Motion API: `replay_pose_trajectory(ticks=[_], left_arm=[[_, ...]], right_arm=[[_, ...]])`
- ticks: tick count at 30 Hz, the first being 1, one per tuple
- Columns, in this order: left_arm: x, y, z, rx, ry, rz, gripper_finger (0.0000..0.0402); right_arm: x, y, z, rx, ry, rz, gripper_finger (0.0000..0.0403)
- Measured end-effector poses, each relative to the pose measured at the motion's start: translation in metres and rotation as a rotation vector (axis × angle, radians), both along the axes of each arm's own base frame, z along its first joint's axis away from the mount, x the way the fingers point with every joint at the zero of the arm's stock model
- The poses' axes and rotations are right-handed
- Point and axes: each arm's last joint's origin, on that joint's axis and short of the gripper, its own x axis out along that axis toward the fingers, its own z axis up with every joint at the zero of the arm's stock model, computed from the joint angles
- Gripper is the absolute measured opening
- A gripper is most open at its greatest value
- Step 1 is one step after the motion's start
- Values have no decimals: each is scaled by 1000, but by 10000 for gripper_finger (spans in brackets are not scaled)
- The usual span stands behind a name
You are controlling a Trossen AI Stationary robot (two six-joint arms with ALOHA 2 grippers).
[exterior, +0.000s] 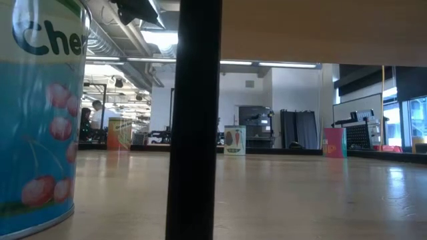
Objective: Pick and place cans onto a shelf
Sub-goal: Put the top canned cherries on the shelf
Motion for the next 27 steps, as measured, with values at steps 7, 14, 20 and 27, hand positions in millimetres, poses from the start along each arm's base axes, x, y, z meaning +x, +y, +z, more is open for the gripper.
replay_pose_trajectory(ticks=[7,14,20,27], left_arm=[[0,0,0,0,0,0,53],[0,0,0,-1,-1,1,53],[0,0,0,-2,-1,2,53],[0,0,0,-6,-2,4,53]], right_arm=[[0,0,0,-4,-6,24,15],[0,0,0,-4,-7,29,11],[0,0,0,-5,-7,29,24],[0,0,0,3,-8,30,25]])
